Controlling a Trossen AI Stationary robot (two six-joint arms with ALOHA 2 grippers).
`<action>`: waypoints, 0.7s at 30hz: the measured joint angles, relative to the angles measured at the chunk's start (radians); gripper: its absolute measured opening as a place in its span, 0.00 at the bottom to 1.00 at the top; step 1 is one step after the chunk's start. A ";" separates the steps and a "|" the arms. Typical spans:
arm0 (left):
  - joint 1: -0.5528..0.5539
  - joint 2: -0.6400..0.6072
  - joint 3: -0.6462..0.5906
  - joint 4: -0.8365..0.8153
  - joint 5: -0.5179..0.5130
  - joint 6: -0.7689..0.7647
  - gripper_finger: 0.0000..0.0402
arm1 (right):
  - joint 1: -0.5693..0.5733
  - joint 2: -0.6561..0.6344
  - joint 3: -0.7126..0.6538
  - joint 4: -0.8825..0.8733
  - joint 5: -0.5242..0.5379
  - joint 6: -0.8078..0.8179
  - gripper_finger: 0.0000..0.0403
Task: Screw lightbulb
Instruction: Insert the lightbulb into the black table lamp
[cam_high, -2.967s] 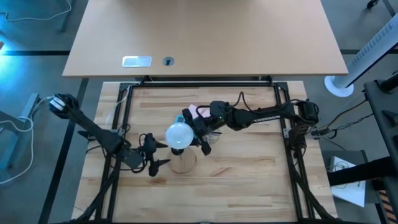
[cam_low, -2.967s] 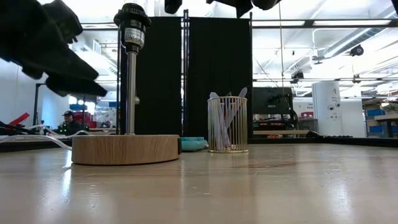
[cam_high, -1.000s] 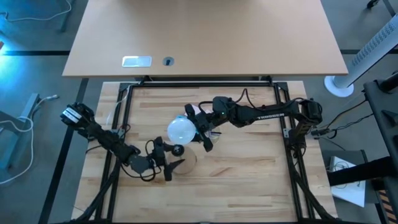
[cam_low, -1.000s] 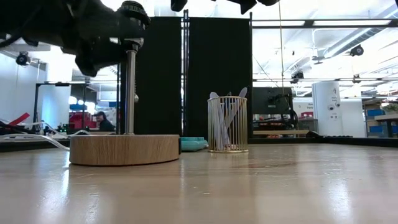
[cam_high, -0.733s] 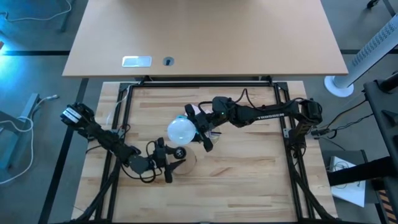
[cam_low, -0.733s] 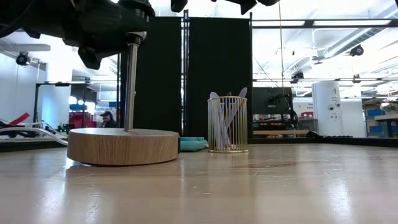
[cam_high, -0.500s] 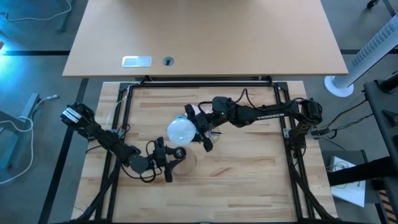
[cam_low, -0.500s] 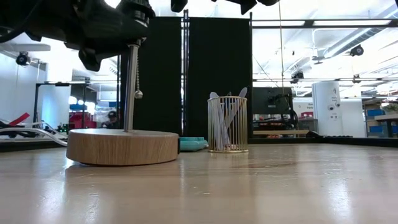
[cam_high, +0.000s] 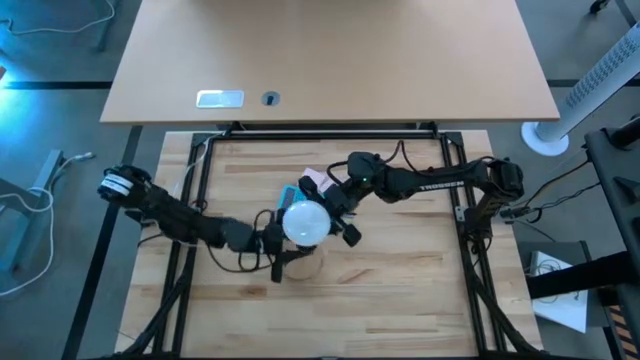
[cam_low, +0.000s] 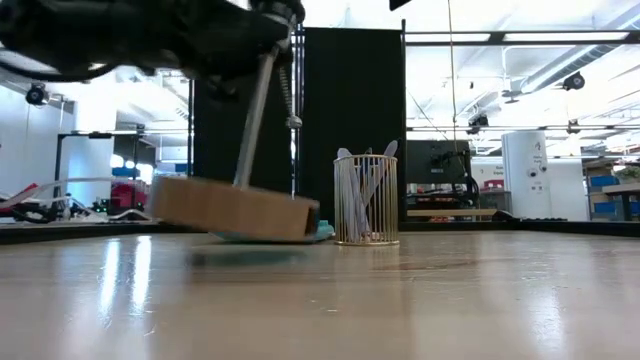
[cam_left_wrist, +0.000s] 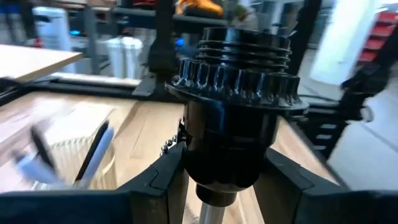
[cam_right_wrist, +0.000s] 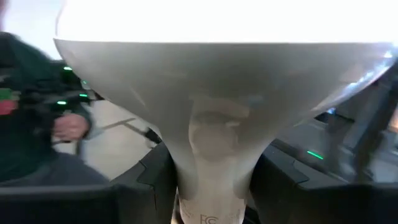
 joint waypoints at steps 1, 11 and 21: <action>0.025 0.002 0.010 0.001 0.050 0.003 0.34 | 0.000 -0.007 0.000 0.000 -0.018 0.000 0.39; 0.118 0.029 0.143 -0.024 0.371 0.030 0.34 | 0.000 -0.017 0.001 -0.003 -0.188 0.001 0.39; 0.116 0.029 0.163 -0.001 0.374 0.029 0.32 | 0.012 -0.017 -0.001 0.000 -0.257 -0.042 0.39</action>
